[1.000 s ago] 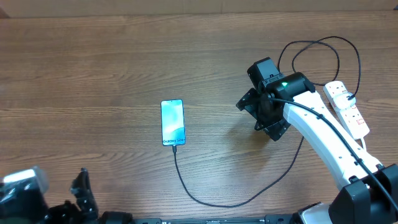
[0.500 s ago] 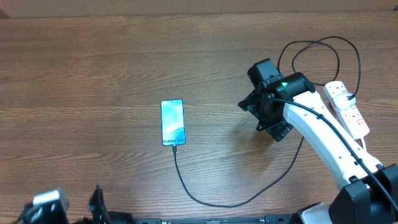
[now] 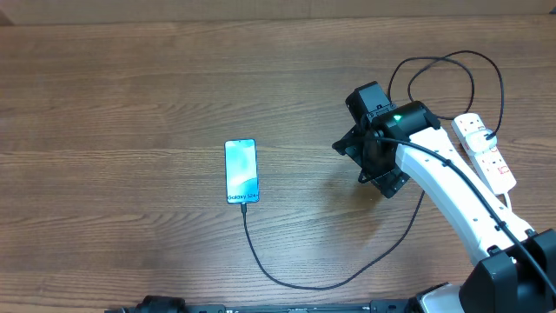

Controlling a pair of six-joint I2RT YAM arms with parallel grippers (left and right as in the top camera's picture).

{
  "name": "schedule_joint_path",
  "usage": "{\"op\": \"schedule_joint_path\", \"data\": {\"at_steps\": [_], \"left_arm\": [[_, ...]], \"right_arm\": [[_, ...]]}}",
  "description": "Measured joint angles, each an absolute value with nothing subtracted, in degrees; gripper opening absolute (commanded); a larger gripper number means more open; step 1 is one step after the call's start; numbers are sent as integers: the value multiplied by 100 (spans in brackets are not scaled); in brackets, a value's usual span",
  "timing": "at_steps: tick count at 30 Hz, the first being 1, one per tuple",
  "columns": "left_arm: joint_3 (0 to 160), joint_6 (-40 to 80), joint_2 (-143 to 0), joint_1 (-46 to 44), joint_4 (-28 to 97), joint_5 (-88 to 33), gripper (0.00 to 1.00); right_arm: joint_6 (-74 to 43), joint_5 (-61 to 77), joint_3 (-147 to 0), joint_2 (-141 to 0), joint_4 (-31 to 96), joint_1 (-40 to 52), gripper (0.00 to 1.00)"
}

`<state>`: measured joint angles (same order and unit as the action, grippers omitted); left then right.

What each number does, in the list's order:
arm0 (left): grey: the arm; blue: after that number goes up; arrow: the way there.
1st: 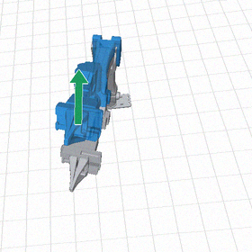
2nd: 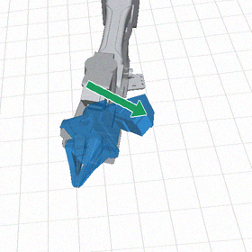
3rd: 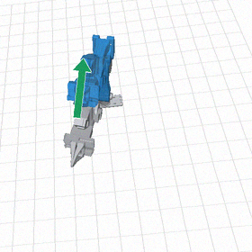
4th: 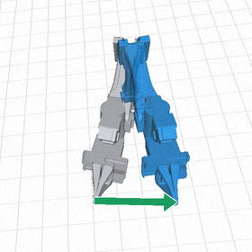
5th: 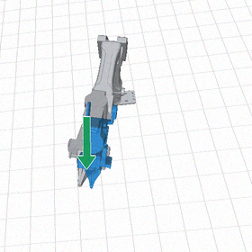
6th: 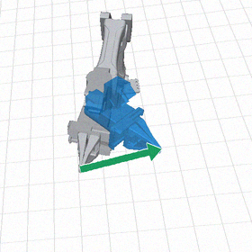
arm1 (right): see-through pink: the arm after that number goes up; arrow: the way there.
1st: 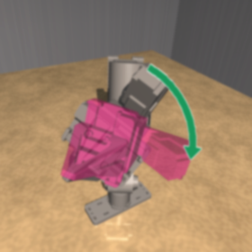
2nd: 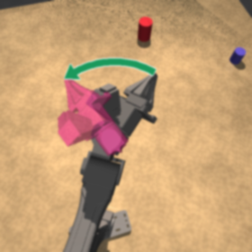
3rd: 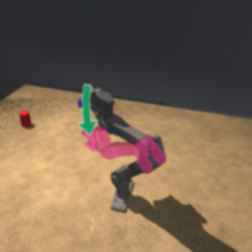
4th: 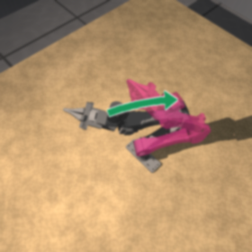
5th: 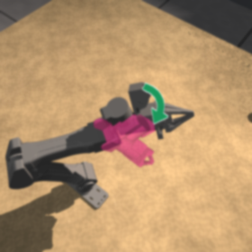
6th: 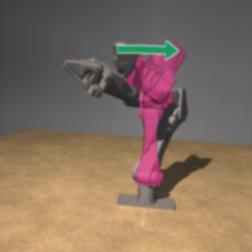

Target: Plug charger to phone and switch on socket

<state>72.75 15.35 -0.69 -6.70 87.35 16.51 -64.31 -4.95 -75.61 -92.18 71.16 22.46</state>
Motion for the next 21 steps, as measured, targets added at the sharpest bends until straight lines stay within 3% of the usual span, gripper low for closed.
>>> {"op": "schedule_joint_path", "data": {"at_steps": [4,13,21], "left_arm": [[7210,1603,-69,-633,8560,1651,100],[6617,2410,-69,-626,6674,1747,100],[4665,3024,-75,-626,5100,1935,100]], "right_arm": [[-6431,-495,-7561,-9218,7118,2248,100],[-6431,-517,-7561,-9218,7212,2248,100],[-6613,-685,-7555,-9218,7255,2097,100]]}}
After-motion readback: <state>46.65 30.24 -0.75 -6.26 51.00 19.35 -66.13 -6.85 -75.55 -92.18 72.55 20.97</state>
